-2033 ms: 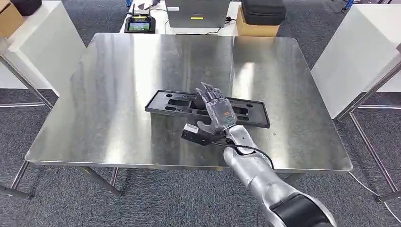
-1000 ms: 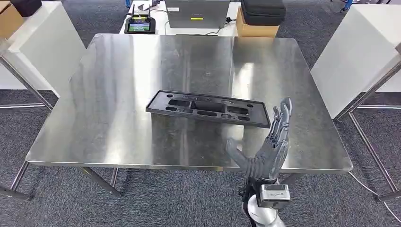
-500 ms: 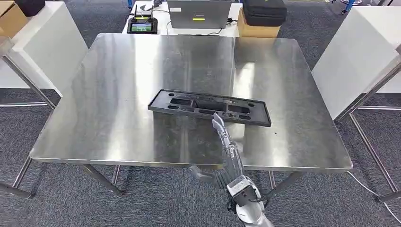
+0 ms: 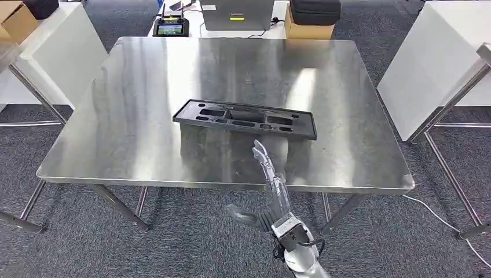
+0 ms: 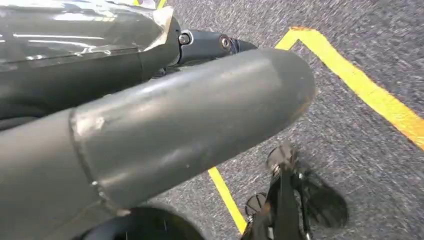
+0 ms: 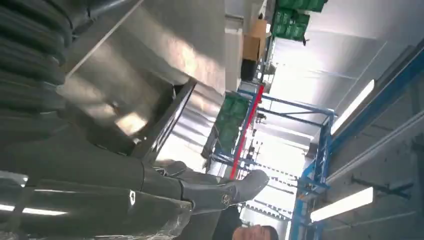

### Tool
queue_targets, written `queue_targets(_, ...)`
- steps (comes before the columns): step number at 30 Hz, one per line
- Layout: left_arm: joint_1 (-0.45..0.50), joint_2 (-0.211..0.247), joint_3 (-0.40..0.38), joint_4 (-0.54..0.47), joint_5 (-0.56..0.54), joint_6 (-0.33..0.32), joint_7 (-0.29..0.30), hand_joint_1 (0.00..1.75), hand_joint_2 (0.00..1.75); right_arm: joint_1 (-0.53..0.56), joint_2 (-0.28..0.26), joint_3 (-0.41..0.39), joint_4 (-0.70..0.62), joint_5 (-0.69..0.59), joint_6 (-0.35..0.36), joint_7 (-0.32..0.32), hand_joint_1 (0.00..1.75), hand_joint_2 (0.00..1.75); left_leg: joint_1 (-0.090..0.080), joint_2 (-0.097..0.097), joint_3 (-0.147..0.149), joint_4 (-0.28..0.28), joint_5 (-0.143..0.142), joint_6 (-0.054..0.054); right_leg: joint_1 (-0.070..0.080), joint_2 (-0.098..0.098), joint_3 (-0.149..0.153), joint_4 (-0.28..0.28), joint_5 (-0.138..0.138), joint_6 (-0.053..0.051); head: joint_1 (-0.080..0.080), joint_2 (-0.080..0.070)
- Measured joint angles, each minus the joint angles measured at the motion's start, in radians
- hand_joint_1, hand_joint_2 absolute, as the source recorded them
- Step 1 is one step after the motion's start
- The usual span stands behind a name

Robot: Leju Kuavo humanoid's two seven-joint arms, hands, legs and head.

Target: Take the parts from the cabinet and place them on the table.

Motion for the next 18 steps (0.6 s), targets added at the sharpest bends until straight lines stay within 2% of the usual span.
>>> queue_targets(1, 0.001, -0.001, 0.000, 0.000, -0.001, 0.000, 0.002, 0.00, 0.00, 0.004, 0.001, -0.002, -0.007, -0.003, 0.007, -0.002, 0.00, 1.75, -0.009, -0.003, 0.006, 0.002, 0.029, 0.007, 0.000, 0.001, 0.002, -0.007, 0.005, 0.005, 0.004, 0.000)
queue_targets(2, 0.003, -0.001, 0.000, 0.000, -0.004, 0.000, 0.002, 0.00, 0.00, 0.001, 0.005, -0.002, -0.012, -0.003, 0.012, -0.003, 0.00, 1.75, -0.013, -0.003, 0.001, -0.004, 0.029, 0.014, 0.000, 0.000, 0.004, -0.006, 0.008, 0.009, -0.004, 0.000)
queue_targets(4, 0.001, 0.000, 0.000, 0.000, -0.009, -0.006, 0.000, 0.00, 0.00, 0.005, 0.006, -0.006, -0.016, -0.003, 0.019, -0.003, 0.00, 1.75, -0.018, -0.002, -0.013, -0.006, 0.034, 0.028, -0.001, 0.000, 0.003, -0.015, 0.022, 0.026, -0.003, 0.000)
queue_targets(5, 0.002, 0.000, -0.001, 0.000, -0.014, -0.006, -0.003, 0.00, 0.00, 0.006, 0.006, -0.010, -0.020, -0.002, 0.022, -0.003, 0.00, 1.75, -0.016, 0.001, -0.015, -0.022, 0.054, 0.040, 0.006, 0.001, -0.012, -0.021, 0.031, 0.035, -0.003, 0.000)
queue_targets(6, 0.000, -0.001, -0.002, 0.000, -0.020, -0.007, -0.005, 0.00, 0.00, 0.005, 0.006, -0.012, -0.019, -0.002, 0.024, -0.005, 0.00, 1.75, -0.009, 0.010, -0.019, -0.030, 0.069, 0.046, 0.002, 0.001, -0.007, -0.001, 0.013, 0.032, -0.004, 0.000)
queue_targets(7, 0.000, -0.002, -0.005, 0.000, -0.031, -0.007, -0.006, 0.00, 0.00, 0.005, 0.006, -0.015, -0.020, -0.002, 0.025, -0.007, 0.00, 1.75, -0.011, 0.008, -0.035, -0.033, 0.082, 0.056, 0.004, 0.003, -0.029, 0.041, -0.044, 0.019, -0.001, 0.000)
queue_targets(8, 0.000, -0.001, -0.008, 0.000, -0.036, -0.009, -0.006, 0.00, 0.00, 0.005, 0.005, -0.016, -0.020, -0.002, 0.025, -0.011, 0.00, 1.75, -0.013, 0.010, -0.050, -0.033, 0.093, 0.059, 0.002, 0.003, -0.054, 0.111, -0.107, 0.009, 0.002, 0.000)
queue_targets(9, 0.000, -0.001, -0.009, 0.000, -0.038, -0.009, -0.006, 0.00, 0.00, 0.006, 0.005, -0.016, -0.020, 0.000, 0.026, -0.013, 0.00, 1.75, -0.014, 0.011, -0.065, -0.032, 0.104, 0.060, 0.001, 0.003, -0.073, 0.184, -0.154, 0.005, 0.003, 0.000)
queue_targets(10, 0.000, -0.001, -0.010, 0.000, -0.038, -0.009, -0.006, 0.00, 0.00, 0.006, 0.005, -0.016, -0.019, 0.001, 0.026, -0.014, 0.00, 1.75, -0.016, 0.012, -0.083, -0.031, 0.117, 0.061, 0.001, 0.003, -0.086, 0.252, -0.184, 0.008, 0.002, 0.000)
queue_targets(11, 0.001, -0.001, -0.011, 0.000, -0.038, -0.010, -0.006, 0.00, 0.00, 0.006, 0.004, -0.016, -0.018, 0.001, 0.026, -0.014, 0.00, 1.75, -0.017, 0.013, -0.093, -0.030, 0.129, 0.060, 0.001, 0.003, -0.081, 0.284, -0.186, 0.016, 0.002, 0.000)
queue_targets(12, 0.001, -0.001, -0.012, 0.000, -0.038, -0.010, -0.006, 0.00, 0.00, 0.006, 0.004, -0.017, -0.016, 0.001, 0.027, -0.014, 0.00, 1.75, -0.018, 0.014, -0.109, -0.029, 0.141, 0.058, 0.001, 0.003, -0.053, 0.273, -0.168, 0.028, 0.002, 0.000)
queue_targets(13, 0.001, -0.001, -0.013, 0.000, -0.038, -0.010, -0.005, 0.00, 0.00, 0.005, 0.004, -0.017, -0.013, 0.002, 0.028, -0.014, 0.00, 1.75, -0.018, 0.014, -0.123, -0.028, 0.152, 0.055, 0.001, 0.003, -0.007, 0.222, -0.135, 0.041, 0.002, 0.000)
queue_targets(14, 0.001, -0.002, -0.013, 0.000, -0.038, -0.010, -0.003, 0.00, 0.00, 0.003, 0.004, -0.017, -0.010, 0.003, 0.031, -0.014, 0.00, 1.75, -0.018, 0.014, -0.137, -0.026, 0.163, 0.051, 0.001, 0.003, 0.056, 0.138, -0.107, 0.048, 0.002, 0.000)
queue_targets(15, 0.001, -0.002, -0.013, 0.000, -0.038, -0.009, -0.001, 0.00, 0.00, -0.001, 0.004, -0.017, -0.007, 0.005, 0.033, -0.014, 0.00, 1.75, -0.018, 0.013, -0.149, -0.022, 0.174, 0.046, 0.001, 0.003, 0.127, 0.037, -0.103, 0.044, 0.002, 0.000)
queue_targets(16, 0.000, -0.002, -0.014, 0.000, -0.038, -0.009, -0.001, 0.00, 0.00, -0.006, 0.005, -0.016, -0.005, 0.007, 0.034, -0.013, 0.00, 1.75, -0.024, 0.012, -0.159, -0.018, 0.181, 0.039, 0.007, 0.003, 0.182, -0.056, -0.139, 0.030, 0.002, 0.000)
queue_targets(17, 0.001, -0.002, -0.014, 0.000, -0.039, -0.009, 0.000, 0.00, 0.00, -0.004, 0.005, -0.016, -0.002, 0.008, 0.034, -0.013, 0.00, 1.75, -0.022, 0.013, -0.153, -0.024, 0.191, 0.034, 0.015, 0.006, 0.169, -0.039, -0.125, 0.023, -0.004, 0.000)
queue_targets(18, 0.002, -0.002, -0.014, 0.000, -0.039, -0.008, 0.002, 0.00, 0.00, -0.008, 0.005, -0.017, 0.000, 0.012, 0.035, -0.013, 0.00, 1.75, -0.022, 0.013, -0.152, -0.022, 0.196, 0.028, 0.014, 0.008, 0.159, -0.049, -0.124, 0.019, 0.005, -0.001)
